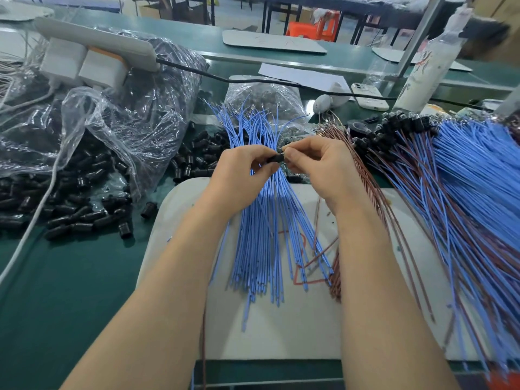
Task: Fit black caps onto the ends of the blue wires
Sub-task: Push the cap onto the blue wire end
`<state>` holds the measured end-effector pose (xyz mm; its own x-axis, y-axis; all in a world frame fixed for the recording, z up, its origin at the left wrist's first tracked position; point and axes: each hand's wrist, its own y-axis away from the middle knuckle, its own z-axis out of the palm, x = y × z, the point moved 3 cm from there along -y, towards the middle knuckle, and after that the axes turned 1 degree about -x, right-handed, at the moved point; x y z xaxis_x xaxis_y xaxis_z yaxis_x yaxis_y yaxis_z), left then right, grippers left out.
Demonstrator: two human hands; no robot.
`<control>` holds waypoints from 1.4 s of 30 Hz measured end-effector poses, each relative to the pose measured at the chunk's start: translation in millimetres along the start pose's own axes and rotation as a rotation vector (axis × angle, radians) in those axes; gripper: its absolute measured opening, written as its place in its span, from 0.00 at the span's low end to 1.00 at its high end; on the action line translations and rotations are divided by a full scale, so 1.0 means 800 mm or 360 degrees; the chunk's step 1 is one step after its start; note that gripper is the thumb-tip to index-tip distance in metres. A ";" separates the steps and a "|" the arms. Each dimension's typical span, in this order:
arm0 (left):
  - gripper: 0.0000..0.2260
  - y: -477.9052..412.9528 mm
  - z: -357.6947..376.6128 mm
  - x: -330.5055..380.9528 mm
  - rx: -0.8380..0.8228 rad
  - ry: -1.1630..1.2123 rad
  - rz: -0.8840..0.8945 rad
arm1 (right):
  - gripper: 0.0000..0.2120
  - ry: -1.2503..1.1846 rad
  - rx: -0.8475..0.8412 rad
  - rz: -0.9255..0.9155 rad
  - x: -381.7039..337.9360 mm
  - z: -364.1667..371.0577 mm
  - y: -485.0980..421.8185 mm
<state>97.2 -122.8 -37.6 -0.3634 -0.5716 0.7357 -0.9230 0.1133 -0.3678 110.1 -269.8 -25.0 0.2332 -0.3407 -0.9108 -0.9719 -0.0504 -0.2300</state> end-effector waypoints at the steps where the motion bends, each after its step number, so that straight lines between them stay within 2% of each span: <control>1: 0.08 0.000 0.000 0.000 0.0007 0.0000 -0.0007 | 0.08 -0.0033 0.0000 0.0014 0.001 0.001 0.000; 10: 0.07 0.000 -0.001 0.002 0.0050 -0.0055 0.0034 | 0.05 -0.0214 -0.0038 0.0160 0.011 0.012 0.000; 18: 0.07 -0.002 -0.001 0.000 0.0096 -0.0013 -0.0019 | 0.06 -0.0702 0.0065 0.0336 0.018 0.024 -0.003; 25: 0.06 -0.003 -0.001 0.000 0.0126 0.0008 -0.0026 | 0.07 -0.0588 0.0065 0.0311 0.016 0.031 -0.001; 27: 0.06 -0.003 -0.006 0.008 0.0193 0.0052 -0.0023 | 0.05 -0.0685 0.0110 0.0282 0.010 0.034 0.000; 28: 0.06 -0.004 -0.011 0.015 0.0239 0.0077 -0.0011 | 0.04 -0.0812 0.0082 0.0279 0.004 0.036 0.001; 29: 0.06 -0.008 -0.017 0.026 0.0289 0.0103 0.0011 | 0.06 -0.0942 -0.0003 0.0281 -0.002 0.039 0.003; 32: 0.07 -0.034 -0.044 0.073 0.0441 0.0190 0.0110 | 0.16 -0.1268 -0.0431 0.0311 -0.028 0.044 0.013; 35: 0.08 -0.071 -0.070 0.133 0.0622 0.0342 0.0250 | 0.17 -0.1355 -0.0678 0.0270 -0.058 0.012 0.036; 37: 0.07 -0.090 -0.072 0.168 0.0768 0.0589 0.0352 | 0.16 -0.1232 -0.0590 0.0178 -0.070 -0.029 0.049; 38: 0.07 -0.099 -0.067 0.182 0.0832 0.0717 0.0366 | 0.15 -0.1102 -0.0458 0.0170 -0.074 -0.056 0.055; 40: 0.09 -0.119 -0.040 0.202 0.0884 0.0907 0.0282 | 0.14 -0.0551 -0.0023 0.0168 -0.078 -0.112 0.068; 42: 0.13 -0.135 0.011 0.219 0.0715 0.1147 0.0095 | 0.11 0.0156 0.0504 0.0204 -0.073 -0.166 0.079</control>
<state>134.3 -242.4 125.8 -0.5423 0.0993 0.8343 -0.8171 -0.2933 -0.4963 30.6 -377.8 59.5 0.0908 -0.4145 -0.9055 -0.9312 0.2870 -0.2248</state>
